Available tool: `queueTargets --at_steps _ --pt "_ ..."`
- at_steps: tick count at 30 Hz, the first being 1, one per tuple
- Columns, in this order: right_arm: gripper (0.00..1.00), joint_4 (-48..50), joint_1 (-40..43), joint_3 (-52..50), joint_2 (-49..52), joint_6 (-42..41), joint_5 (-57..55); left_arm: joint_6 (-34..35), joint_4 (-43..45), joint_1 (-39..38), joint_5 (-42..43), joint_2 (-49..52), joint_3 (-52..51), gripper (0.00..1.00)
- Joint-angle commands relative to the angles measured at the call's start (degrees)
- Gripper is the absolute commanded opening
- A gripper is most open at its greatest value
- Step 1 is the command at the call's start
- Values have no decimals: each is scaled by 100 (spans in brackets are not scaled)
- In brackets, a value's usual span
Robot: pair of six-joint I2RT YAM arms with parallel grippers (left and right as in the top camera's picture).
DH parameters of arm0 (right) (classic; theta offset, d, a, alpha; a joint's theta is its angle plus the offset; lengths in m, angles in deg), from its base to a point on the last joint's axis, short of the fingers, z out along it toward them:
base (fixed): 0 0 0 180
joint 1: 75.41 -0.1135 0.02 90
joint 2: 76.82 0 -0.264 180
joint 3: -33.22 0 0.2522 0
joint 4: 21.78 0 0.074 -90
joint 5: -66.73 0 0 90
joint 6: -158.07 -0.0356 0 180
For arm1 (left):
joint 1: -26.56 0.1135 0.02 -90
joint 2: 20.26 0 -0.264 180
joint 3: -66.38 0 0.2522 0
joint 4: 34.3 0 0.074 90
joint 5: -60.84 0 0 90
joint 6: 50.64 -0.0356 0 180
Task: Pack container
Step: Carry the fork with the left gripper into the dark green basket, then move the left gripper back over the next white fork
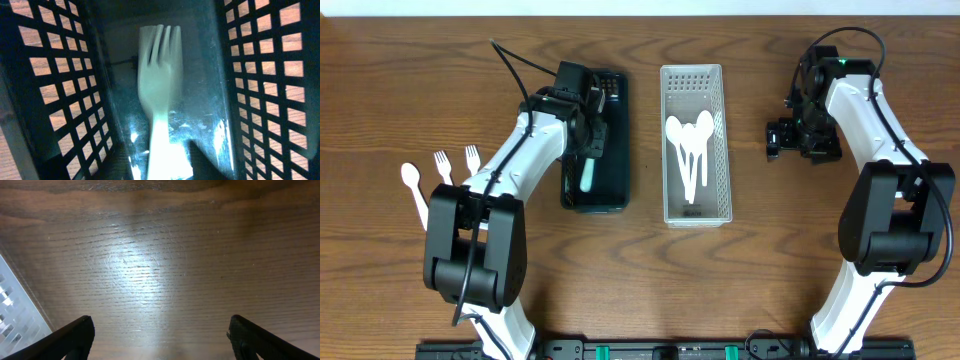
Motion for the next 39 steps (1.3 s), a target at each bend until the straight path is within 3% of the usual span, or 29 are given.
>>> queueTargets --at_steps 1,7,13,19,28,39 --pt "89 -15 20 -15 35 96 -17 57 4 13 -28 -31 39 49" --pt "89 -17 20 -15 35 96 -20 57 -592 20 -160 -459 389 53" --pt "89 -17 20 -15 35 96 -20 57 -1309 229 -1432 -1582 855 79" --pt "89 -15 20 -15 35 96 -20 299 -1768 1432 -1513 -2179 852 95" --pt "89 -13 20 -15 35 94 -20 315 -1867 2662 -800 -1550 564 97" --pt "89 -15 20 -15 35 98 -20 20 -1775 2806 -756 -35 352 97"
